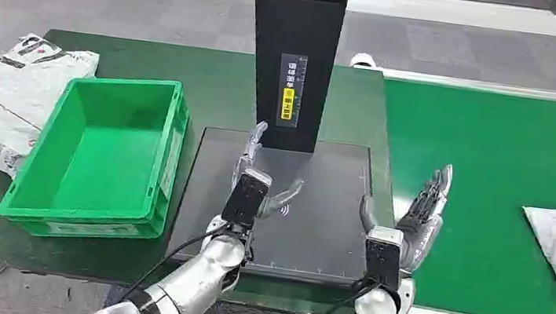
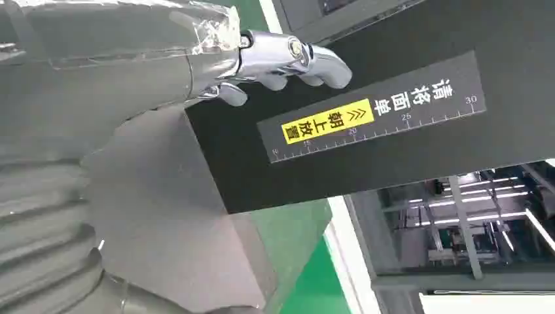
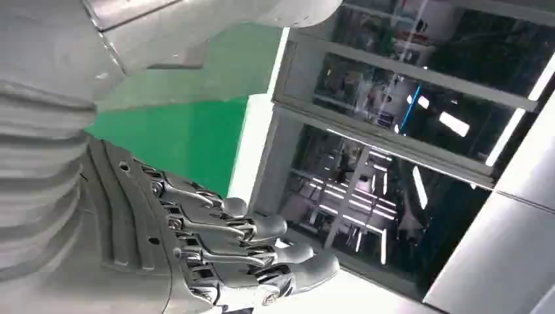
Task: Moved the parcel from conveyor to table for the left to box.
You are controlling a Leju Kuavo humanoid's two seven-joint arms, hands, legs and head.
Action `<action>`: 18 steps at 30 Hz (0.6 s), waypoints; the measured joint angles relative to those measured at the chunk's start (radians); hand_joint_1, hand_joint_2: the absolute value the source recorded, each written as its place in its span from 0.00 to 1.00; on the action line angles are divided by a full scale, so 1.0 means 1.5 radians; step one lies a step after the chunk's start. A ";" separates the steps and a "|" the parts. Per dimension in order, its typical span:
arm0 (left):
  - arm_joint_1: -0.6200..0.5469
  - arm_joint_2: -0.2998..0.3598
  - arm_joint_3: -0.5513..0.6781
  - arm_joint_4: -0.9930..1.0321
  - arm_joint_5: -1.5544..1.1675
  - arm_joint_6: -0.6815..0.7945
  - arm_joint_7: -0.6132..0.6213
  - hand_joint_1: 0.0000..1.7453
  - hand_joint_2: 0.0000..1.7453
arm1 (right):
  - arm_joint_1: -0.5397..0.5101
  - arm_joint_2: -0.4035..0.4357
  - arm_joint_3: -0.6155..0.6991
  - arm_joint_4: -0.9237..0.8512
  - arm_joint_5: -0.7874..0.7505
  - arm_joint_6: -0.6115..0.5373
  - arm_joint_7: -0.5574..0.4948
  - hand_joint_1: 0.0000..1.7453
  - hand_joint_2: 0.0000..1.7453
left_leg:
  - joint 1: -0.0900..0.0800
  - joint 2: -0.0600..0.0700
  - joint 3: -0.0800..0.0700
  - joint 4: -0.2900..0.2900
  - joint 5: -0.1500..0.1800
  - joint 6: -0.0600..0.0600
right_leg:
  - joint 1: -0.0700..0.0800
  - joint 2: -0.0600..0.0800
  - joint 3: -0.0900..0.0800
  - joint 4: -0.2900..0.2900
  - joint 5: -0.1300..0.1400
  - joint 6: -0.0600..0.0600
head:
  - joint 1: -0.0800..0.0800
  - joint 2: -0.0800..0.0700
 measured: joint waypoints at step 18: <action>0.007 0.001 0.002 -0.019 0.000 -0.021 0.000 0.00 1.00 | -0.001 0.001 -0.017 -0.007 0.014 -0.001 0.017 0.00 1.00 | 0.000 0.000 0.000 0.000 0.000 0.000 | 0.000 0.000 0.000 0.000 0.000 0.000 | 0.000 0.000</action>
